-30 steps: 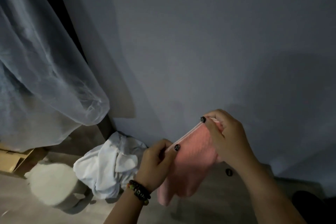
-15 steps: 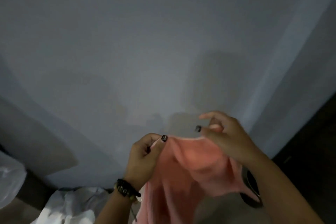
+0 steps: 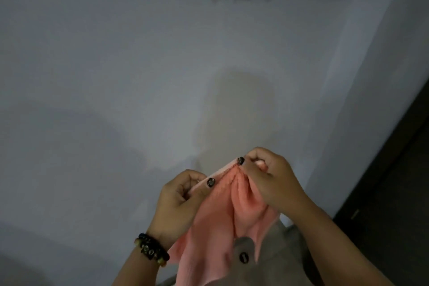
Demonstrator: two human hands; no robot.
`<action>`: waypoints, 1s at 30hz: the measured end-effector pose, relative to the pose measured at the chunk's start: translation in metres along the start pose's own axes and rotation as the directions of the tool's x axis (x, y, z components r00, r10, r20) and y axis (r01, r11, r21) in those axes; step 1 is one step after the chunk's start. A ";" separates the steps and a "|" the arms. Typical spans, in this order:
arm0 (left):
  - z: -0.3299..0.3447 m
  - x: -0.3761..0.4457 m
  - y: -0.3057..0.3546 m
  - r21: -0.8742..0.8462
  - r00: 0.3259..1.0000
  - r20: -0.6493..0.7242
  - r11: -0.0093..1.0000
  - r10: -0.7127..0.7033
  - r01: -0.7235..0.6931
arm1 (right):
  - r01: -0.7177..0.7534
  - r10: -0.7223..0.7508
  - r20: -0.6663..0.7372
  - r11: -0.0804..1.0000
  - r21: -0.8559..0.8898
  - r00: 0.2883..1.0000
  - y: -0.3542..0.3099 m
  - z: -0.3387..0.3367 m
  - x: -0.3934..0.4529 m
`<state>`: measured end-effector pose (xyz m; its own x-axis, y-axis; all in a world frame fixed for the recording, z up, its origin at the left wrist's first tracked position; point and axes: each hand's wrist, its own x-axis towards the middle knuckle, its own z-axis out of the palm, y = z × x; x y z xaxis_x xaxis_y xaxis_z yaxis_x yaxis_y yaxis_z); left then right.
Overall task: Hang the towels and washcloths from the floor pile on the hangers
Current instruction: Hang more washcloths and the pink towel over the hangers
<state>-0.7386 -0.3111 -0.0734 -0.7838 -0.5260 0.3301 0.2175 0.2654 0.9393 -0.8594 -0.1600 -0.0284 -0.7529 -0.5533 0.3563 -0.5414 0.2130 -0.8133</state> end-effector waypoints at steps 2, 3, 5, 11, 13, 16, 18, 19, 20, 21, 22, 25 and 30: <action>0.003 0.002 -0.014 0.081 0.999 0.034 0.996 -0.038 0.035 | 0.030 -0.031 -0.031 0.999 -0.041 0.999 0.005 -0.007 0.009; 0.005 0.004 -0.020 0.126 0.998 0.040 0.991 -0.054 0.049 | 0.039 -0.042 -0.057 0.998 -0.059 0.997 0.008 -0.011 0.015; 0.007 0.008 -0.030 0.168 0.996 0.008 0.982 -0.087 0.085 | 0.035 -0.044 -0.148 0.997 -0.067 0.988 0.018 -0.023 0.030; 0.025 0.017 -0.042 0.047 0.980 -0.169 0.993 -0.103 0.112 | -0.006 -0.067 -0.318 0.975 -0.223 0.946 0.073 -0.075 0.079; 0.047 0.022 -0.038 0.050 0.970 -0.218 0.991 -0.108 0.121 | -0.022 -0.037 -0.273 0.977 -0.211 0.961 0.090 -0.093 0.089; 0.092 0.034 -0.022 0.046 0.962 -0.255 0.993 -0.097 0.113 | -0.008 -0.005 -0.095 0.990 -0.137 0.995 0.104 -0.114 0.097; 0.125 0.041 -0.008 0.074 0.971 -0.234 0.994 -0.058 0.077 | 0.012 -0.010 0.121 1.000 -0.014 0.993 0.108 -0.124 0.096; 0.141 0.045 -0.003 0.088 0.974 -0.223 0.994 -0.040 0.061 | 0.003 -0.013 0.246 0.999 0.037 0.969 0.109 -0.129 0.095; 0.155 0.048 0.003 0.087 0.977 -0.214 0.995 -0.027 0.047 | -0.020 -0.010 0.372 0.997 0.077 0.928 0.108 -0.132 0.093; 0.168 0.049 0.008 0.082 0.978 -0.209 0.996 -0.016 0.033 | -0.046 -0.013 0.491 0.993 0.107 0.871 0.109 -0.135 0.092; 0.180 0.050 0.014 0.079 0.979 -0.204 0.997 -0.002 0.018 | -0.051 -0.032 0.585 0.991 0.125 0.810 0.110 -0.137 0.091; 0.205 0.046 0.025 0.122 0.972 -0.229 0.992 0.059 -0.031 | 0.054 -0.134 0.672 0.989 0.138 0.728 0.117 -0.140 0.091; 0.216 0.029 0.028 0.077 0.930 -0.365 0.997 0.038 -0.011 | 0.170 -0.242 0.564 0.969 0.178 0.790 0.123 -0.141 0.091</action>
<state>-0.8811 -0.1443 -0.0575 -0.5087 -0.7739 0.3772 0.1803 0.3327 0.9256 -1.0477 -0.0703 -0.0310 -0.2531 -0.9424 0.2188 -0.5860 -0.0306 -0.8097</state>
